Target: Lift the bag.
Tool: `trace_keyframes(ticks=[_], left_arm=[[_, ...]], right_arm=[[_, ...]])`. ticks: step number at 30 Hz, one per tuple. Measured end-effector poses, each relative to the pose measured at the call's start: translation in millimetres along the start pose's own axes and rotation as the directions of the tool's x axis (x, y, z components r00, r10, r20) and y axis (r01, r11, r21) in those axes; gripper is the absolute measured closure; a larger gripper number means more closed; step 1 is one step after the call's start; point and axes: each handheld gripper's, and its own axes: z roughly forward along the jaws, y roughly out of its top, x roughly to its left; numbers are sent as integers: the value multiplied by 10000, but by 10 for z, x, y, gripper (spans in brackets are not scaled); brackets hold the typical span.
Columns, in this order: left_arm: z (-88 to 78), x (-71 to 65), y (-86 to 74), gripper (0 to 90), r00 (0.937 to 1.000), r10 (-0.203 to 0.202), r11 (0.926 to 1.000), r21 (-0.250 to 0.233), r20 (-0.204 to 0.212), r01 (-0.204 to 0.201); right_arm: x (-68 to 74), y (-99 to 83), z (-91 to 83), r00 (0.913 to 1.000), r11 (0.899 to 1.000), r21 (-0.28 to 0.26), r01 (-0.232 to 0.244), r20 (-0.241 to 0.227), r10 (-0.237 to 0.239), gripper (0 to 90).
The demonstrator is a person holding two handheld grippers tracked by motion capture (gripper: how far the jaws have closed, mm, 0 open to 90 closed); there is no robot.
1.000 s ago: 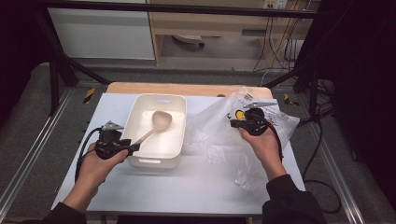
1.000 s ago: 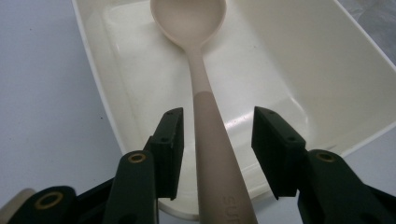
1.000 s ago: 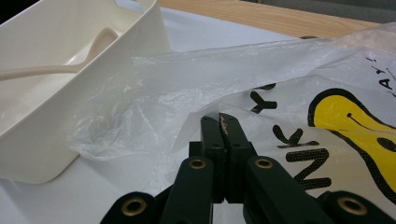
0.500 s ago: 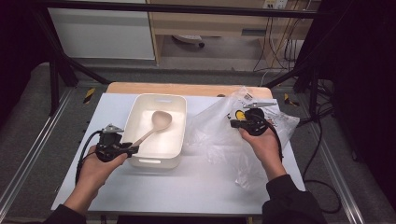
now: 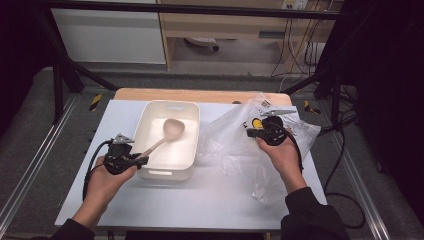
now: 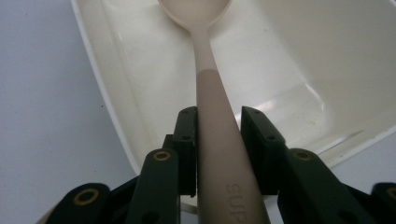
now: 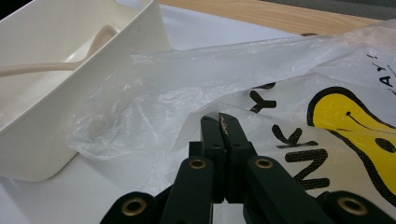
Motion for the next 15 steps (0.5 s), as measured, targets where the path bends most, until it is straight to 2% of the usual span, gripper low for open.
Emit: trace_keyframes(ticks=[8,13,15], left_arm=[[-44,27,3,685,9999,135,9997,-207,-60,-136],[-140,76,72,685,9996,172,9966,-809,235,-152],[-178,103,118,685,9992,252,9958,-890,298,-225]], right_arm=[[1,2,11,10000,10000,37,12,-26,-12,900],[-13,6,24,10000,9999,118,-2,-26,2,900],[-20,8,30,10000,9999,143,-56,-63,57,900]])
